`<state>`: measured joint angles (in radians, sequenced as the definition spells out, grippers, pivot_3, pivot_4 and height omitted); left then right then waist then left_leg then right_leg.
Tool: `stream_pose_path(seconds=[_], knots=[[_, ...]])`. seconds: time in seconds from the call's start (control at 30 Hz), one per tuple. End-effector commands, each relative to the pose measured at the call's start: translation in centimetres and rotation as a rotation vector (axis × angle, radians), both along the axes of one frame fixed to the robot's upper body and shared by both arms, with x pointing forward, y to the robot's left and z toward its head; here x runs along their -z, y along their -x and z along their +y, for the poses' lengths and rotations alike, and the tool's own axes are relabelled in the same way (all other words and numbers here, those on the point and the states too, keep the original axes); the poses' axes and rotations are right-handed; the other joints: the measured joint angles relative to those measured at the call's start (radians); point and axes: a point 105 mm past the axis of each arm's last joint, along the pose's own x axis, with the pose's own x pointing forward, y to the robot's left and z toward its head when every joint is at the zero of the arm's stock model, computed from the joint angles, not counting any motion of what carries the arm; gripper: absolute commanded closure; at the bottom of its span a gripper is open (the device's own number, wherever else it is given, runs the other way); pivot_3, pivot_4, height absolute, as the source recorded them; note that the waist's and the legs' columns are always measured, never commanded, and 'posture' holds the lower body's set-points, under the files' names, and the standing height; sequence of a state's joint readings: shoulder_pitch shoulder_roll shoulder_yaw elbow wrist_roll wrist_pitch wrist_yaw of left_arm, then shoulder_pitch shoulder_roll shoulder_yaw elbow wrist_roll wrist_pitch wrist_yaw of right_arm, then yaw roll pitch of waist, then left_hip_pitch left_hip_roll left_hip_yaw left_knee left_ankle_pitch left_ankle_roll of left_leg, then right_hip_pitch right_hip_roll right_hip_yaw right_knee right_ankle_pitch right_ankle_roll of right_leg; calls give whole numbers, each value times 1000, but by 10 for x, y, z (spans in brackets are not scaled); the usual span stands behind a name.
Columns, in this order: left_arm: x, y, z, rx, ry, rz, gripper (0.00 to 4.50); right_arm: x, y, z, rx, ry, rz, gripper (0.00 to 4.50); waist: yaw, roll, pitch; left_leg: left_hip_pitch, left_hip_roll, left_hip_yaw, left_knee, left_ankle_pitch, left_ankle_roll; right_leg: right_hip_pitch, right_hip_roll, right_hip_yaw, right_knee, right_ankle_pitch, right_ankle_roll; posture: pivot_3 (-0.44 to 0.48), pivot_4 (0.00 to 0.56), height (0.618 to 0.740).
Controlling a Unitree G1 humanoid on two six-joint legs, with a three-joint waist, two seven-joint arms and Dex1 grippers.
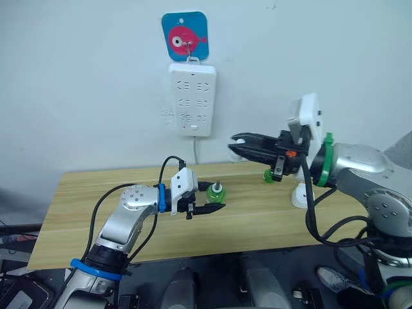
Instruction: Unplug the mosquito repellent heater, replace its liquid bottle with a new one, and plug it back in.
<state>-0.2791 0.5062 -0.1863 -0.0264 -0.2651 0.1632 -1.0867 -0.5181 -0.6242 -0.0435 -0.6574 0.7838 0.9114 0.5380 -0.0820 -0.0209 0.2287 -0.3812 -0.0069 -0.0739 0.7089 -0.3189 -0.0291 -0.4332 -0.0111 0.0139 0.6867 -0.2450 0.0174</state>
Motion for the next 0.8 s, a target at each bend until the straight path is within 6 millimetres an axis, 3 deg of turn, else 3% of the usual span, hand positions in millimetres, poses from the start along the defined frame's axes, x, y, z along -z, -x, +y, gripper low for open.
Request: stream_pose_path(seconds=[0.03,0.2,0.3,0.53,0.8], knots=[[-5,-5,12,-78,9,-46,2214,25,-11,-16,177,19,-43,4129,1,0,0,-1,0,0,0,0,0,0,0,0,-1,0,0,-146,193,740],[1,3,23,-123,-8,-42,2214,88,-24,-30,374,24,-18,4129,-2,0,0,0,0,2,-3,0,0,-1,-1,1,-1,0,0,-118,207,740],[3,8,27,-134,-17,-35,2214,116,-35,-33,464,1,0,4129,-4,1,1,2,1,3,-4,0,0,-2,0,2,-1,0,0,-106,214,740],[0,16,32,-142,-31,-25,2214,156,-73,-29,569,-22,28,4129,-1,2,4,3,1,5,-4,0,0,-1,0,3,-1,1,-1,-83,241,740],[-6,21,37,-160,-44,-22,2214,196,-103,-32,663,17,90,4129,2,5,7,3,1,4,-11,0,0,-2,0,2,-5,1,-2,-35,251,740]])
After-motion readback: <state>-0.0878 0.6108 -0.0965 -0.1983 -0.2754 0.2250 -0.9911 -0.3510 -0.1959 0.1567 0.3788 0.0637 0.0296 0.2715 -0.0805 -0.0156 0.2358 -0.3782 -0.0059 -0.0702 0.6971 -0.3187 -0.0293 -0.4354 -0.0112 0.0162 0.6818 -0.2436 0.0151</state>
